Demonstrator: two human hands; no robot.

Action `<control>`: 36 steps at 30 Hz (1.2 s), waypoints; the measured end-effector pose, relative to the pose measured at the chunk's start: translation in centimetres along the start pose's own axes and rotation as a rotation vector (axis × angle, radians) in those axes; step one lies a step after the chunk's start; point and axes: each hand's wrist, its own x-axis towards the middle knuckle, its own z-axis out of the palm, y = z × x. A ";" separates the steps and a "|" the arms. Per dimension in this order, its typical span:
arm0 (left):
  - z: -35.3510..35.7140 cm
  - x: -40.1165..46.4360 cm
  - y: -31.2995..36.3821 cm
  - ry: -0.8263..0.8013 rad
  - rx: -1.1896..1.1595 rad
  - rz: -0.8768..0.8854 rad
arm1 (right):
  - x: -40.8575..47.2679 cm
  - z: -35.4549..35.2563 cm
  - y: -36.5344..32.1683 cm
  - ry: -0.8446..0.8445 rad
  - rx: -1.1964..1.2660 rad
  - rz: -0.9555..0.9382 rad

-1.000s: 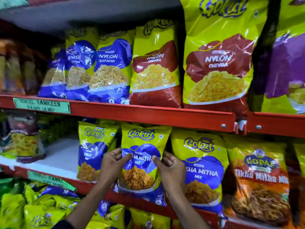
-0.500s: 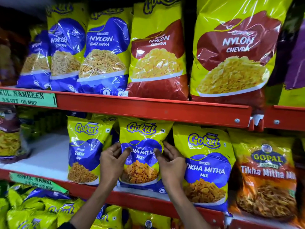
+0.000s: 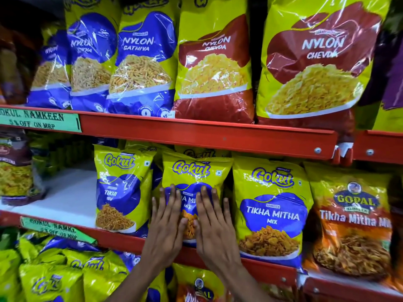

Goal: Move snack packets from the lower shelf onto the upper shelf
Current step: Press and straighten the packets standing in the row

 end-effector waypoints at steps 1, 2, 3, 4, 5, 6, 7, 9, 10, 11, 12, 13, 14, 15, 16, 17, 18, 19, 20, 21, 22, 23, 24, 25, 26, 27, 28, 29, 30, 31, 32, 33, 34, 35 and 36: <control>0.0 0.4 -0.3 -0.019 0.039 0.006 | 0.3 0.1 0.4 -0.026 -0.030 0.002; -0.1 0.7 -0.4 -0.036 0.079 0.011 | 0.6 0.1 0.7 -0.044 -0.058 0.002; -0.1 1.1 -0.5 -0.053 0.119 0.021 | 0.9 0.0 1.0 -0.056 -0.077 -0.001; -0.2 1.2 -0.5 -0.073 0.156 0.034 | 1.2 -0.2 1.0 -0.064 -0.090 -0.001; -0.3 1.4 -0.5 -0.084 0.185 0.047 | 1.5 -0.4 1.1 -0.060 -0.100 -0.005; -0.5 1.6 -0.5 -0.085 0.199 0.062 | 1.8 -0.7 1.0 -0.047 -0.106 -0.009; -0.9 1.8 -0.4 -0.072 0.192 0.078 | 2.2 -1.1 0.8 -0.019 -0.109 -0.015; -1.9 3.2 0.1 -0.010 0.121 0.090 | 3.3 -2.3 0.4 0.063 -0.097 -0.029; -2.6 4.4 0.4 0.039 0.077 0.085 | 4.3 -3.2 0.3 0.107 -0.102 -0.025; -3.2 5.7 0.7 0.090 0.049 0.083 | 5.4 -4.0 0.3 0.146 -0.119 -0.011; -3.9 7.1 0.9 0.135 0.043 0.086 | 6.6 -4.6 0.5 0.170 -0.152 0.018; -4.3 8.4 0.8 0.157 0.057 0.090 | 7.8 -5.2 0.5 0.185 -0.201 0.063; -4.6 9.6 0.9 0.149 0.090 0.081 | 9.0 -6.0 0.5 0.179 -0.251 0.121; -4.9 10.7 1.0 0.114 0.137 0.064 | 10.0 -6.9 0.4 0.145 -0.291 0.175; -5.2 11.7 1.1 0.063 0.195 0.049 | 10.9 -7.8 0.3 0.057 -0.312 0.225; -5.4 12.5 1.2 -0.009 0.249 0.032 | 11.6 -8.4 0.2 -0.038 -0.311 0.258; -5.8 13.1 1.6 -0.100 0.284 -0.001 | 12.1 -8.7 0.3 -0.092 -0.304 0.260; -6.1 13.7 2.1 -0.157 0.302 -0.047 | 12.3 -8.9 0.4 -0.113 -0.301 0.262; -6.3 14.2 2.6 -0.207 0.315 -0.100 | 12.3 -9.0 0.5 -0.100 -0.290 0.254; -6.4 14.7 2.9 -0.251 0.337 -0.148 | 12.4 -9.0 0.6 -0.068 -0.277 0.238; -6.3 15.0 3.2 -0.273 0.361 -0.173 | 12.4 -9.0 0.6 -0.039 -0.270 0.224; -6.3 15.2 3.6 -0.280 0.380 -0.183 | 12.3 -9.0 0.5 -0.030 -0.277 0.219; -6.4 15.2 3.9 -0.278 0.388 -0.185 | 12.3 -8.7 0.6 -0.034 -0.305 0.225; -6.5 15.1 4.1 -0.270 0.390 -0.187 | 12.2 -8.4 0.7 -0.050 -0.339 0.239; -6.6 15.0 4.2 -0.262 0.410 -0.194 | 12.1 -8.2 0.9 -0.061 -0.361 0.246; -6.7 14.9 4.0 -0.261 0.439 -0.199 | 12.1 -7.9 1.1 -0.076 -0.353 0.258; -6.7 15.1 4.0 -0.263 0.462 -0.204 | 12.0 -7.3 1.4 -0.124 -0.311 0.272; -6.7 15.1 3.9 -0.262 0.473 -0.208 | 11.9 -6.7 1.6 -0.198 -0.260 0.291; -6.7 15.0 3.9 -0.243 0.476 -0.205 | 12.0 -6.3 1.7 -0.228 -0.234 0.311; -6.6 14.7 3.9 -0.191 0.471 -0.174 | 12.1 -6.2 1.8 -0.170 -0.240 0.308; -6.4 14.4 3.6 -0.115 0.462 -0.115 | 12.0 -6.5 1.7 -0.134 -0.274 0.303; -6.2 13.9 3.3 -0.037 0.438 -0.061 | 11.7 -6.8 1.4 -0.091 -0.308 0.280; -5.9 13.2 2.9 0.061 0.397 0.002 | 11.3 -6.9 1.2 -0.007 -0.332 0.246; -5.5 12.5 2.6 0.138 0.353 0.054 | 10.7 -6.9 1.3 0.112 -0.340 0.200; -5.1 11.7 2.3 0.146 0.334 0.078 | 9.9 -6.8 1.4 0.201 -0.329 0.166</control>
